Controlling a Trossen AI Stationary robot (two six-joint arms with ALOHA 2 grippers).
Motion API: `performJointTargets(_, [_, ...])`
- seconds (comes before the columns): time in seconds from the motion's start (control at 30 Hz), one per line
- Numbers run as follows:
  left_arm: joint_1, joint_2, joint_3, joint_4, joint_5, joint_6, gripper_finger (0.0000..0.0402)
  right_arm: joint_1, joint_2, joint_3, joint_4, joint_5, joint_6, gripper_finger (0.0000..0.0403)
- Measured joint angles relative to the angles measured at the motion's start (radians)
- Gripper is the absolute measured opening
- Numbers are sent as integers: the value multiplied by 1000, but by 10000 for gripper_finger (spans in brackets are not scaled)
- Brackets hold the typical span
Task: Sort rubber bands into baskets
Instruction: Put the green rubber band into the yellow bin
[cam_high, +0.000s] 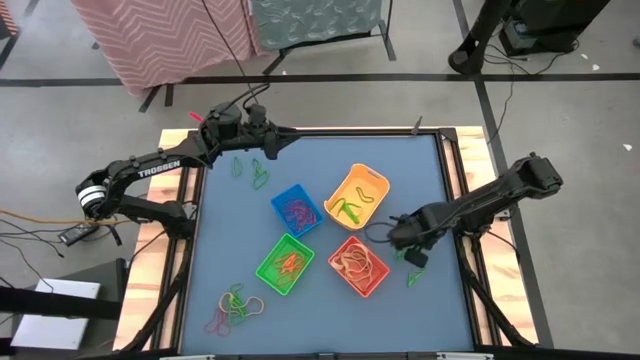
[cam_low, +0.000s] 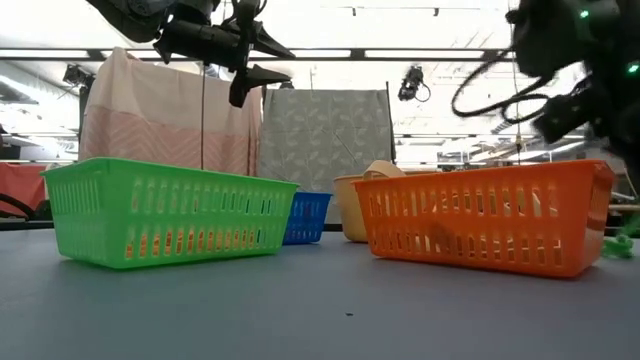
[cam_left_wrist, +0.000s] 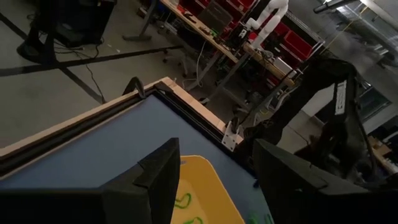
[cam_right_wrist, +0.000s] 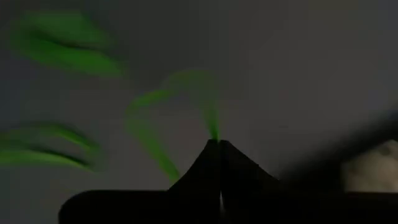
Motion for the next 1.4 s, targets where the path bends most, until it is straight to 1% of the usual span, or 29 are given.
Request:
performJointTargets(0.03, [0, 0, 0, 0, 0, 1, 206, 0, -20, 8, -60, 18, 1, 4])
performJointTargets(0.1, [0, 0, 0, 0, 0, 1, 206, -4, -66, 35, -96, 45, 20, 4])
performJointTargets(0.2, [0, 0, 0, 0, 0, 1, 206, -19, -129, 58, -214, 75, 53, 3])
performJointTargets(0.33, [0, 0, 0, 2, 0, 2, 206, -58, -200, 95, -233, 162, 134, 2])
performJointTargets(0.43, [0, 0, 0, 0, 0, 2, 206, -101, -234, 110, -83, 229, 142, 2])
performJointTargets(0.53, [0, 0, 0, 0, -4, 2, 206, -154, -229, 110, 143, 262, 78, 2])
performJointTargets(0.67, [0, 0, 0, 2, -13, 2, 206, -222, -156, 110, 476, 286, -40, 2])
performJointTargets(0.77, [0, 0, 0, 1, -13, 2, 206, -276, -85, 111, 705, 285, -116, 2])
performJointTargets(0.83, [0, 0, 0, 1, -13, 0, 206, -308, -36, 111, 778, 273, -126, 2])
performJointTargets(0.97, [0, 0, 0, 1, -13, -1, 206, -357, 41, 110, 765, 233, -119, 6])
performJointTargets(1.07, [0, 0, 0, 1, -13, -1, 206, -384, 64, 110, 770, 187, -77, 23])
performJointTargets(1.17, [0, 0, 0, 1, -13, -1, 206, -410, 59, 110, 765, 143, -66, 50])
performJointTargets(1.27, [0, 0, 0, 1, -13, -1, 206, -430, 36, 110, 750, 112, -102, 90])
performJointTargets(1.4, [0, 0, 0, 1, -20, 1, 206, -432, -1, 110, 749, 121, -219, 160])
